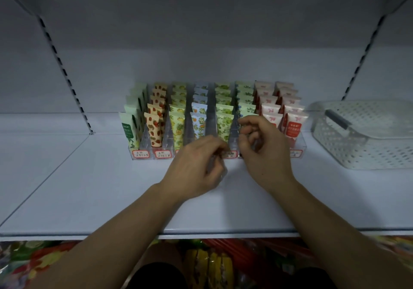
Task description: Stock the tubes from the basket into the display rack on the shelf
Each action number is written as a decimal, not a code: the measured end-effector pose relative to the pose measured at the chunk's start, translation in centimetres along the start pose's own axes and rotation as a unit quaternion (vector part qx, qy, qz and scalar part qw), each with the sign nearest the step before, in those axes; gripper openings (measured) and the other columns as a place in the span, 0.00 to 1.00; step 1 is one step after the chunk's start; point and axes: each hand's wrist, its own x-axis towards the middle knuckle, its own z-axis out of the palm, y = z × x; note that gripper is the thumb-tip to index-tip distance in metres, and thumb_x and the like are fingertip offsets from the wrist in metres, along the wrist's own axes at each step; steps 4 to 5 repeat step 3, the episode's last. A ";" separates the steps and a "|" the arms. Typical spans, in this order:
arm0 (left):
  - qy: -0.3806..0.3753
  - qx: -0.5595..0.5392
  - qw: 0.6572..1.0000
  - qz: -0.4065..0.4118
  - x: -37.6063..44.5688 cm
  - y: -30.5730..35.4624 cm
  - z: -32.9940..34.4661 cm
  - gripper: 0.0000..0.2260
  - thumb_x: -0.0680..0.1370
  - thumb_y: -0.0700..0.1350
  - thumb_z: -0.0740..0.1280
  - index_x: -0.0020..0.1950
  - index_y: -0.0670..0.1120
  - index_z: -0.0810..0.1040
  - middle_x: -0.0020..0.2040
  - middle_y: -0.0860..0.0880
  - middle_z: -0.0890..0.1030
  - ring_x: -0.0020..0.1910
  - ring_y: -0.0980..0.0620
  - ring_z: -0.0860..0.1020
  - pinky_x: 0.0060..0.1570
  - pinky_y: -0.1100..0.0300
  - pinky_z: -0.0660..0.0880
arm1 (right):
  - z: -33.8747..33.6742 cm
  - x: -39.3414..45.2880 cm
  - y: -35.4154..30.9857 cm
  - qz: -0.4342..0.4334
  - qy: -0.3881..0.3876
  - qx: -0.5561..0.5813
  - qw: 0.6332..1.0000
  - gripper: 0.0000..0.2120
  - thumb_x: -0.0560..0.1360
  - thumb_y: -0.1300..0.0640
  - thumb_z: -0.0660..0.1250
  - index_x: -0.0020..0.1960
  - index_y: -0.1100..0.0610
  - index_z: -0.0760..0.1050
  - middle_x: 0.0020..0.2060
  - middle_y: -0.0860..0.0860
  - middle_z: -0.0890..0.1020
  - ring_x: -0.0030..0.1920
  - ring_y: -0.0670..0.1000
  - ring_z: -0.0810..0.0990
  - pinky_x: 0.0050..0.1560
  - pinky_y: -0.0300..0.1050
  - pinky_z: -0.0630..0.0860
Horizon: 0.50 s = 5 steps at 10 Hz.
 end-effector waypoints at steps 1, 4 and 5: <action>-0.093 0.022 0.995 0.012 -0.3 0.1 0.4 0.16 0.73 0.40 0.64 0.60 0.45 0.78 0.56 0.50 0.80 0.53 0.50 0.79 0.49 0.52 0.77 | -0.1 0.2 0.1 0.006 -0.016 0.003 1.000 0.15 0.73 0.63 0.68 0.57 0.52 0.78 0.40 0.45 0.80 0.35 0.48 0.76 0.38 0.40 0.75; -0.175 0.015 0.984 0.020 -0.1 -0.4 0.9 0.19 0.76 0.45 0.62 0.67 0.46 0.76 0.64 0.49 0.79 0.62 0.50 0.77 0.61 0.52 0.75 | -4.6 1.9 -3.6 -0.014 -0.053 0.073 0.996 0.17 0.74 0.67 0.69 0.58 0.52 0.77 0.45 0.53 0.81 0.41 0.55 0.79 0.40 0.44 0.78; -0.175 0.015 0.984 0.020 -0.1 -0.4 0.9 0.19 0.76 0.45 0.62 0.67 0.46 0.76 0.64 0.49 0.79 0.62 0.50 0.77 0.61 0.52 0.75 | -4.6 1.9 -3.6 -0.014 -0.053 0.073 0.996 0.17 0.74 0.67 0.69 0.58 0.52 0.77 0.45 0.53 0.81 0.41 0.55 0.79 0.40 0.44 0.78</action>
